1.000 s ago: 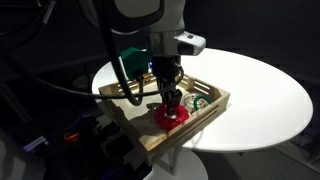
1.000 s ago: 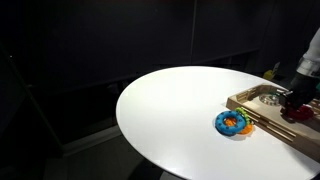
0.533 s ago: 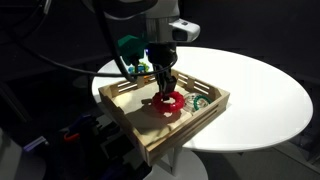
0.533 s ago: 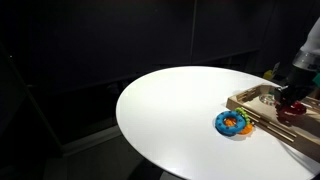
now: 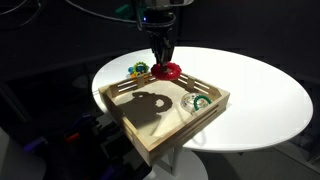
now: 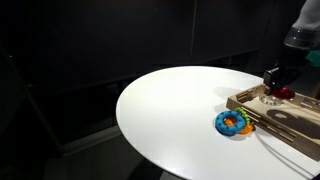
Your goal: Remove the red ring from the crate and put it on the pile of rings on the table
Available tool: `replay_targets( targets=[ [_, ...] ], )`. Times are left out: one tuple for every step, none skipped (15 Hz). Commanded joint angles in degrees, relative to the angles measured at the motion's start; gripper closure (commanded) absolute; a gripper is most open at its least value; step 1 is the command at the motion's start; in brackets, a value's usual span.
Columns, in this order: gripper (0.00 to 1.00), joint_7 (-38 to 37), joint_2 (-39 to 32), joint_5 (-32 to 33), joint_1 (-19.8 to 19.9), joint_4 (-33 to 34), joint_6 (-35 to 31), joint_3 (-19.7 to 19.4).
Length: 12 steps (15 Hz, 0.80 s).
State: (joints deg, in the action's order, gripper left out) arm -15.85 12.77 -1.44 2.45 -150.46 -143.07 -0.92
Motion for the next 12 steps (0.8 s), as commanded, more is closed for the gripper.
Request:
replay_targets(
  targets=[
    [0.9, 1.1, 0.71, -2.66, -1.57, 3.69, 3.15, 1.24],
    [0.9, 1.5, 0.46, -3.49, -2.22, 4.39, 3.37, 1.51],
    [0.9, 1.67, 0.19, -4.09, -2.78, 5.02, 3.66, 1.8],
    [0.9, 1.62, -0.04, -4.23, -3.29, 5.53, 3.7, 2.27],
    [0.9, 1.49, -0.21, -4.22, -3.7, 5.96, 3.74, 2.69],
    [0.9, 1.39, -0.14, -3.86, -3.95, 6.36, 3.98, 3.1],
    [0.9, 1.1, -0.24, -3.46, -4.14, 6.6, 3.96, 3.53],
    [0.9, 0.89, -0.29, -3.18, -4.26, 6.82, 4.01, 3.81],
    [0.9, 0.77, -0.25, -2.85, -4.23, 6.96, 4.1, 4.03],
    [0.9, 0.23, 0.3, -2.88, -3.95, 5.08, 2.03, 4.09],
    [0.69, 0.22, 0.3, -2.87, -3.98, 5.1, 2.03, 4.23],
    [0.69, 0.22, 0.27, -2.87, -3.98, 5.0, 2.03, 4.24]
  ],
)
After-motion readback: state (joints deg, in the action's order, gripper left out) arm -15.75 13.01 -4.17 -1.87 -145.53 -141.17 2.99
